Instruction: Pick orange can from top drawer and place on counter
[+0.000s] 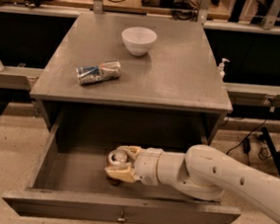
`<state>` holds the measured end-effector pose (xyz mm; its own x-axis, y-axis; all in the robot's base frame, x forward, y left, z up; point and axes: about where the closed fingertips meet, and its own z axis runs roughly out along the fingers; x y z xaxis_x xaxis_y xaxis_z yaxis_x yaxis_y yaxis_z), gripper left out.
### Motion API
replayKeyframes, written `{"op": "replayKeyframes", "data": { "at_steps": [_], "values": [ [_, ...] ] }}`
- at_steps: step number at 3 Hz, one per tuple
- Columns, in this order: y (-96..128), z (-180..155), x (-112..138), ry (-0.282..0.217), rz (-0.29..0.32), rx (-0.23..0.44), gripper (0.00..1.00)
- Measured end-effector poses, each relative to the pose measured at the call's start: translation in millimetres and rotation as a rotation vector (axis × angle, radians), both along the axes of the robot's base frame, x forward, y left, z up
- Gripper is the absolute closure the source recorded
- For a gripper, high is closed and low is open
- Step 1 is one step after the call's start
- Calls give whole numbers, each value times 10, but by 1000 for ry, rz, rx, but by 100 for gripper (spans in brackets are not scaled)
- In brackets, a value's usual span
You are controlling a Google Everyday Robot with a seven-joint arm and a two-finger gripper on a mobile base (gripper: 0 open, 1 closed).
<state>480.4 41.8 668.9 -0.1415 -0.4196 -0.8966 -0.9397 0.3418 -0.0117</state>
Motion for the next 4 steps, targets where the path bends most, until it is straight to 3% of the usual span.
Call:
{"op": "replayKeyframes", "data": {
  "at_steps": [1, 2, 3, 4],
  "values": [
    [-149, 513, 94, -84, 0, 49, 100],
    [-660, 1473, 344, -217, 10, 64, 100],
    [-1088, 1830, 620, -207, 45, 13, 100],
    [-1304, 1797, 969, -90, 97, -42, 100]
  ]
}}
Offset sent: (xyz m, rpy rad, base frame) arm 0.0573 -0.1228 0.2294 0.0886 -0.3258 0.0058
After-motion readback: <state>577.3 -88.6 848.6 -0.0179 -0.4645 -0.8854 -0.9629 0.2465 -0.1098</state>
